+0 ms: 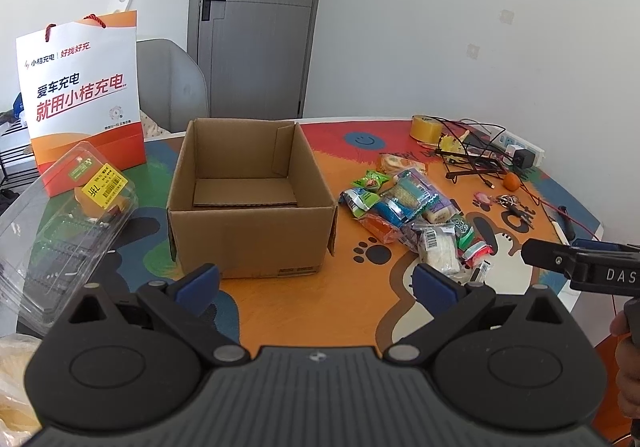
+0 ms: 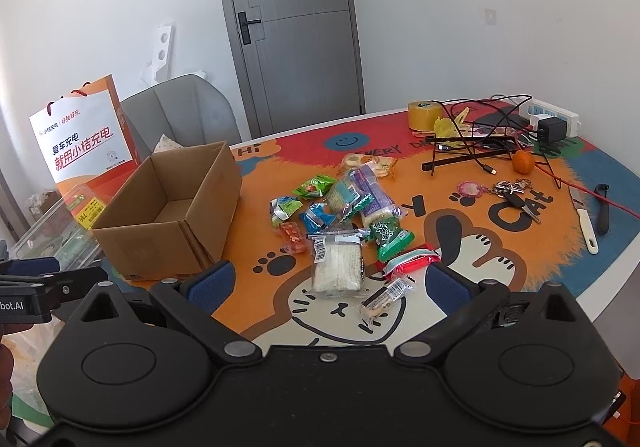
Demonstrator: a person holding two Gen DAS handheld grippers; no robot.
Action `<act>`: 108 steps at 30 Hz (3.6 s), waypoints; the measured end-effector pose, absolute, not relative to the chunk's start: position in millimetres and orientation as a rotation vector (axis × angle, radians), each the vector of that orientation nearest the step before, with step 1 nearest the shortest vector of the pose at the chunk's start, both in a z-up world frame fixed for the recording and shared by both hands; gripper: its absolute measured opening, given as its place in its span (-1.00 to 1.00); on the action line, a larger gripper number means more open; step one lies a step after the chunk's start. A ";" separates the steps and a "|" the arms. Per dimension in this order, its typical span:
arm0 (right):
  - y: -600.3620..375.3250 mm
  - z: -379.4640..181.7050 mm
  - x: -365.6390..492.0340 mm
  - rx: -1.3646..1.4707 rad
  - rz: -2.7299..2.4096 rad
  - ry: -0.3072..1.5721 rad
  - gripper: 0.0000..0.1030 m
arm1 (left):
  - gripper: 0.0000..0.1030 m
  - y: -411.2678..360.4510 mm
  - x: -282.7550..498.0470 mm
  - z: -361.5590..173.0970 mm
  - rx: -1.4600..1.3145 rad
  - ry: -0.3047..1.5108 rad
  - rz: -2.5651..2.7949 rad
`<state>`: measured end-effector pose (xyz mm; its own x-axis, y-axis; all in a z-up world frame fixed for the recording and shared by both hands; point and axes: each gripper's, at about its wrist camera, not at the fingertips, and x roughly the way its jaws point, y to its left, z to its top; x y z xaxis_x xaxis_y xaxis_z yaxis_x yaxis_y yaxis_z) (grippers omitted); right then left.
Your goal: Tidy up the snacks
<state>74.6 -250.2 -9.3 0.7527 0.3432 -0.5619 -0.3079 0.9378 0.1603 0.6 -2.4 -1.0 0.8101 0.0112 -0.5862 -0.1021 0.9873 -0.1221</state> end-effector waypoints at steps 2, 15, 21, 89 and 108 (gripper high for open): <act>-249.1 -9.0 73.5 0.052 0.360 0.624 1.00 | 0.98 -2.9 0.0 -0.1 -0.149 0.621 0.059; -248.9 -6.6 72.4 0.048 0.362 0.614 1.00 | 0.98 -2.4 -1.0 1.8 -0.152 0.615 0.062; -250.0 -6.6 72.8 0.050 0.360 0.614 1.00 | 0.98 -1.5 -1.6 2.9 -0.151 0.611 0.062; -302.2 -114.2 168.5 0.235 0.424 0.816 0.42 | 0.83 -83.3 121.3 -69.3 -0.140 0.669 -0.076; -328.0 -127.8 191.7 0.275 0.366 0.769 -0.50 | 0.71 -125.6 163.5 -98.9 -0.086 0.741 -0.102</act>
